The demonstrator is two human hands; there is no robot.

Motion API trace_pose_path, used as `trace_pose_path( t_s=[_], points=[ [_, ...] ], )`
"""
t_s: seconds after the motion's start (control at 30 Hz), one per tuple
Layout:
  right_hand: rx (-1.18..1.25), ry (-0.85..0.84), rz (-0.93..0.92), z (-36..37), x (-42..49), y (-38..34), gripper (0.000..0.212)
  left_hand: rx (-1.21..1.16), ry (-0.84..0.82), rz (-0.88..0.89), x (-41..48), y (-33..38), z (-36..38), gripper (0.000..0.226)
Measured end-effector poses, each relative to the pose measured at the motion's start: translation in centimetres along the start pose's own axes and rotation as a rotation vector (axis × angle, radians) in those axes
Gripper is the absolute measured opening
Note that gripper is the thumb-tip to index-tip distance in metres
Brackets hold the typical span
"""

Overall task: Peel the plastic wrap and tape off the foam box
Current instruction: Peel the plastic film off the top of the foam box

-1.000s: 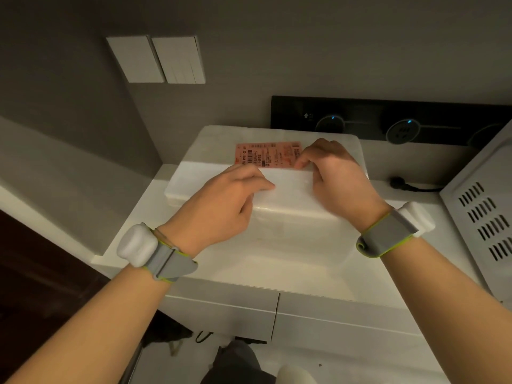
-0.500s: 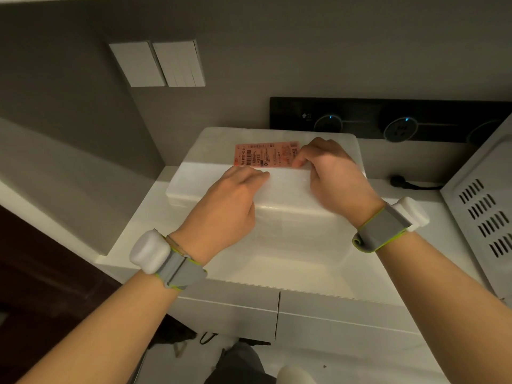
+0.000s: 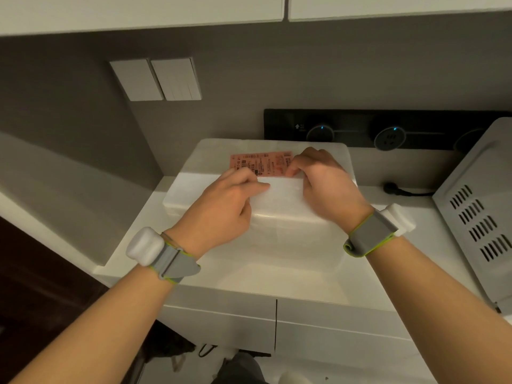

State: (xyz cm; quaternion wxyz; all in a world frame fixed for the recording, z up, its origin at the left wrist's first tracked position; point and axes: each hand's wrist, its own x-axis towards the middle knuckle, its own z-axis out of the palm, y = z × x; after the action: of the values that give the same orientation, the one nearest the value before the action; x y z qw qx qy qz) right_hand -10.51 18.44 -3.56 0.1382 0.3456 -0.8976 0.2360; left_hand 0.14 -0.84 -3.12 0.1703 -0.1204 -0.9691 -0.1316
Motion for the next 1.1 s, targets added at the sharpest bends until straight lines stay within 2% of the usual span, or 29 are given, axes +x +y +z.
trace_pose_path(
  t_s=[0.3, 0.37, 0.47, 0.57, 0.73, 1.1],
  points=[
    [0.002, -0.017, 0.011, -0.1, 0.1, 0.1, 0.037, -0.042, 0.029, -0.048, -1.0, 0.5, 0.4, 0.036],
    [0.002, -0.023, 0.011, 0.0, 0.1, 0.1, 0.037, 0.027, 0.034, -0.051, -1.8, 1.1, 0.9, 0.045],
    [-0.001, -0.025, 0.01, -0.1, 0.2, 0.1, 0.038, 0.214, 0.062, -0.085, -2.7, 2.5, 2.3, 0.074],
    [-0.008, -0.023, 0.01, -0.1, 0.3, 0.2, 0.037, 0.28, 0.067, -0.155, -3.0, 3.6, 4.0, 0.092],
    [0.005, -0.016, 0.011, 0.1, 0.3, 0.2, 0.038, 0.245, 0.169, -0.199, -3.0, 3.5, 5.5, 0.082],
    [0.0, -0.005, 0.0, 0.2, 0.3, 0.6, 0.037, 0.214, 0.169, -0.134, -3.2, 2.9, 5.6, 0.072]
  ],
)
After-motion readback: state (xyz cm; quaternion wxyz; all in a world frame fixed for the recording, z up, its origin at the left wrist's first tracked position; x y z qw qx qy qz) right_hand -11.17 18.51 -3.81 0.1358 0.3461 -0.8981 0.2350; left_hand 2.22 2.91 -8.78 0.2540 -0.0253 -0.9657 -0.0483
